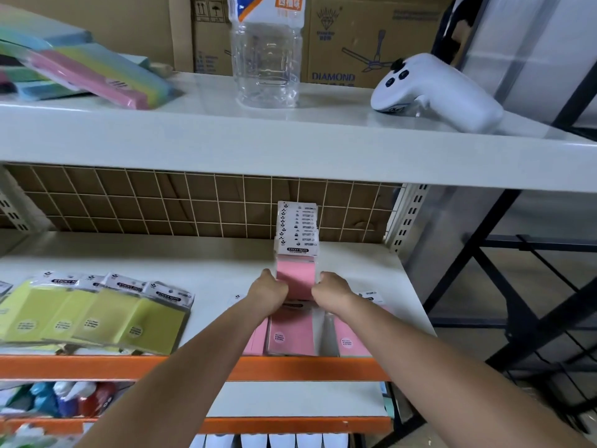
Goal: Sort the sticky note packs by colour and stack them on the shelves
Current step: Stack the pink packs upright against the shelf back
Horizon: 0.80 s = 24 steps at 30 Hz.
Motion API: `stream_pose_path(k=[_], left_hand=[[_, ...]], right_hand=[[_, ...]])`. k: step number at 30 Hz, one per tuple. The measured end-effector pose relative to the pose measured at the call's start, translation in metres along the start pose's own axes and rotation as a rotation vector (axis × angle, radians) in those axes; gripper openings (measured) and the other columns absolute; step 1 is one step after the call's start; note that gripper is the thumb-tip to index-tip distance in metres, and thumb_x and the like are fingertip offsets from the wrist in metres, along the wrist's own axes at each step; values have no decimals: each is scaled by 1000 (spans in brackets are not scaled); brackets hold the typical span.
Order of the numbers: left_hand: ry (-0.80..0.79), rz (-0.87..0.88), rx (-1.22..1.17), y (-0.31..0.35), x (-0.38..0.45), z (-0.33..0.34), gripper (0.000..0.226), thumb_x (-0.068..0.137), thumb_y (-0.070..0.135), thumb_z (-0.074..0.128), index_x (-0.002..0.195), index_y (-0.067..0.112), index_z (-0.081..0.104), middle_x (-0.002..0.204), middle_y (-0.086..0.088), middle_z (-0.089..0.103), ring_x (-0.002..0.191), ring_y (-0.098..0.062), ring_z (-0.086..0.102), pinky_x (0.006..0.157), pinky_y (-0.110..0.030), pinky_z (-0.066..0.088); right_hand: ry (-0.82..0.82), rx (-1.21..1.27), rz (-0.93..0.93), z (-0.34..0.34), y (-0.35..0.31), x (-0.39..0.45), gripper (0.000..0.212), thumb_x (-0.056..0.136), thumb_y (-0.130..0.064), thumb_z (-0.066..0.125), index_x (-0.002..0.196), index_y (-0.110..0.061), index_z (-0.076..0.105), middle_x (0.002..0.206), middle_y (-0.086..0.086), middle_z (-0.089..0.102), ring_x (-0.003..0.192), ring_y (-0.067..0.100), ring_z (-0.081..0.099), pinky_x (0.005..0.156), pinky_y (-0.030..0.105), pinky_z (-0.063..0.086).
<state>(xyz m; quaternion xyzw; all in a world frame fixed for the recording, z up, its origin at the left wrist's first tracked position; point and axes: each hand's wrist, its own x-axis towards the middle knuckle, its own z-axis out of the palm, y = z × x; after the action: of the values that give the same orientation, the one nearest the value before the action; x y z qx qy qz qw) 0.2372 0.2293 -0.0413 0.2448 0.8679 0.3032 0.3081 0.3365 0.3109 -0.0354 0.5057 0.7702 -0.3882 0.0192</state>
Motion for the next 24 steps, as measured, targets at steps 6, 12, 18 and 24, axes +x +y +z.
stream_pose_path(k=[6, 12, 18, 24], left_hand=[[111, -36, 171, 3, -13, -19, 29, 86, 14, 53, 108, -2, 61, 109, -17, 65, 100, -32, 61, 82, -31, 49], [34, -22, 244, 3, -35, -11, 24, 82, 7, 47, 99, -3, 62, 94, -21, 65, 94, -35, 66, 73, -31, 51], [-59, -53, 202, 8, -46, -6, 7, 83, 6, 45, 79, 2, 49, 76, -15, 58, 85, -35, 62, 69, -28, 47], [-66, -53, 104, 9, -48, -10, 17, 89, 4, 42, 95, -1, 57, 97, -27, 63, 84, -37, 63, 75, -36, 53]], right_hand=[[-37, 19, 120, -8, 1, -5, 10, 85, -4, 49, 78, -6, 56, 71, 12, 64, 55, 23, 64, 50, 23, 51], [-192, 98, 261, 6, 1, -22, 15, 93, -3, 45, 86, 7, 53, 90, 26, 69, 82, 41, 71, 78, 50, 58], [-191, 130, 156, 13, 6, -27, 23, 95, -11, 46, 73, -14, 45, 78, 8, 55, 71, 24, 61, 71, 34, 57], [-188, 40, 212, 13, 4, -27, 18, 96, -11, 46, 81, -3, 52, 73, 14, 60, 59, 26, 63, 71, 36, 59]])
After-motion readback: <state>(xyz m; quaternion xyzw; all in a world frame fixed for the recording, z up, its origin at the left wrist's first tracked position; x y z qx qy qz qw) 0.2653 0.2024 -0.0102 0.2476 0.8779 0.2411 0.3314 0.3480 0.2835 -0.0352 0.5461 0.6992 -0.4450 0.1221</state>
